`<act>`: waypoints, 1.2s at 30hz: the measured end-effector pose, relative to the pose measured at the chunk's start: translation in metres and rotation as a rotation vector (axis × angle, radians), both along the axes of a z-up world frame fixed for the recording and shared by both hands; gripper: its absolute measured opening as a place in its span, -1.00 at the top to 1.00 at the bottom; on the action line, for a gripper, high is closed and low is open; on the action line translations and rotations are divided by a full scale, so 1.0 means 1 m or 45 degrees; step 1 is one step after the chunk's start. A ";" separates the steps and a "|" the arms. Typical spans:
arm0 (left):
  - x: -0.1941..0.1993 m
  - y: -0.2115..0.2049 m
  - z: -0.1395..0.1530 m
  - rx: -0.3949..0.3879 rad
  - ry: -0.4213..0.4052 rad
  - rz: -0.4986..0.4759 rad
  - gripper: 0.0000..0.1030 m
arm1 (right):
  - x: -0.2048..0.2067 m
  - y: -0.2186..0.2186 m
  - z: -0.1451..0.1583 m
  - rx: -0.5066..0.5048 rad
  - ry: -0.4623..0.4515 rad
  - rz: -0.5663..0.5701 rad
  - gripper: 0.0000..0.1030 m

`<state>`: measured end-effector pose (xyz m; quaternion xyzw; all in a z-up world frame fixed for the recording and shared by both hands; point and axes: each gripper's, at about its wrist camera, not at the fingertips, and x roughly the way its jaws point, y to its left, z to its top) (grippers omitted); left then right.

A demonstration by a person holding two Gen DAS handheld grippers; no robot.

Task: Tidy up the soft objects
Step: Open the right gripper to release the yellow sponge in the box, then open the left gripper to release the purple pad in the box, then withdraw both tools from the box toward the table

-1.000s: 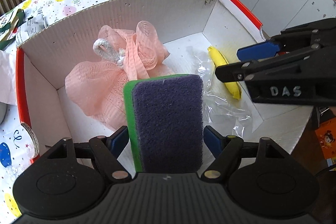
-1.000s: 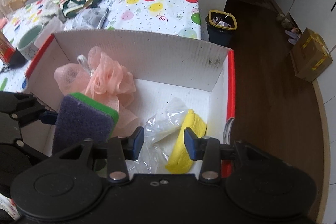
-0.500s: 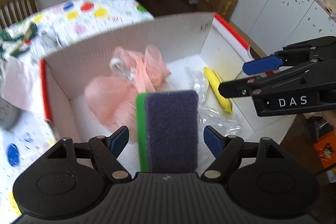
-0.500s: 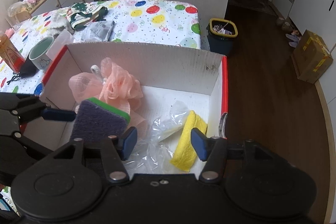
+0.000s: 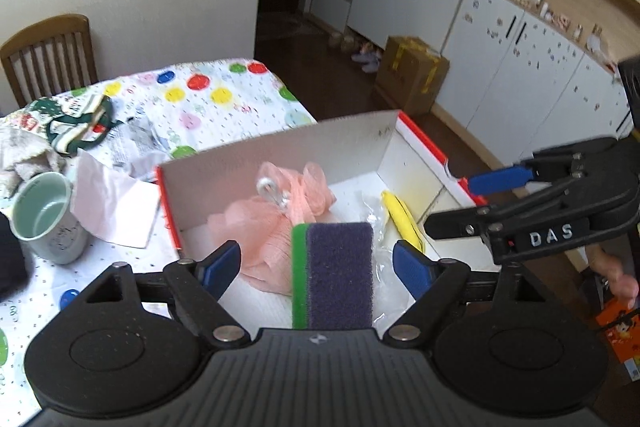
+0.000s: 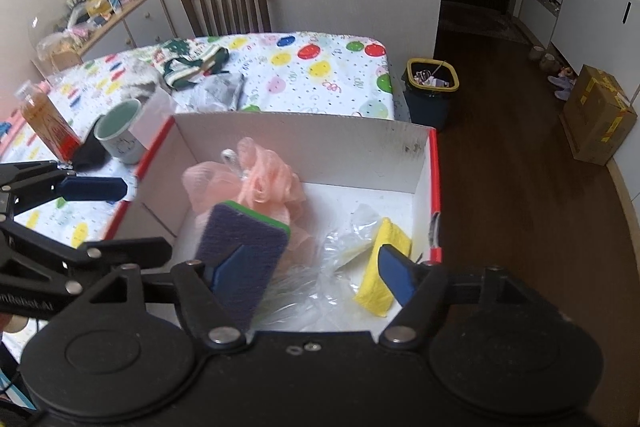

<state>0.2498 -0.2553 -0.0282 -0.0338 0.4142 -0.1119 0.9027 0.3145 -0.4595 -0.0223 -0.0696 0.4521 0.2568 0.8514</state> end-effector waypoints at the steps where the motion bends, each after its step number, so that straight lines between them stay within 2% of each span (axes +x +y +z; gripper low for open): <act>1: -0.003 0.004 0.003 -0.002 -0.010 0.009 -0.62 | -0.003 0.001 0.002 0.008 -0.005 0.000 -0.47; 11: -0.028 0.049 0.032 -0.025 -0.109 0.088 -0.65 | -0.038 0.024 0.027 0.077 -0.081 0.029 -0.78; 13: -0.032 0.063 0.037 -0.034 -0.124 0.098 -0.72 | -0.045 0.033 0.030 0.090 -0.095 0.026 -0.88; 22: -0.053 0.134 0.048 -0.059 -0.180 0.133 -0.99 | -0.083 0.078 0.043 0.133 -0.136 0.030 -0.94; 26: -0.063 0.164 0.047 -0.047 -0.217 0.164 -0.99 | -0.100 0.103 0.041 0.130 -0.137 0.025 -0.94; 36: -0.069 0.242 0.021 0.018 -0.183 0.234 -0.99 | -0.137 0.163 0.018 0.123 -0.053 0.009 -0.94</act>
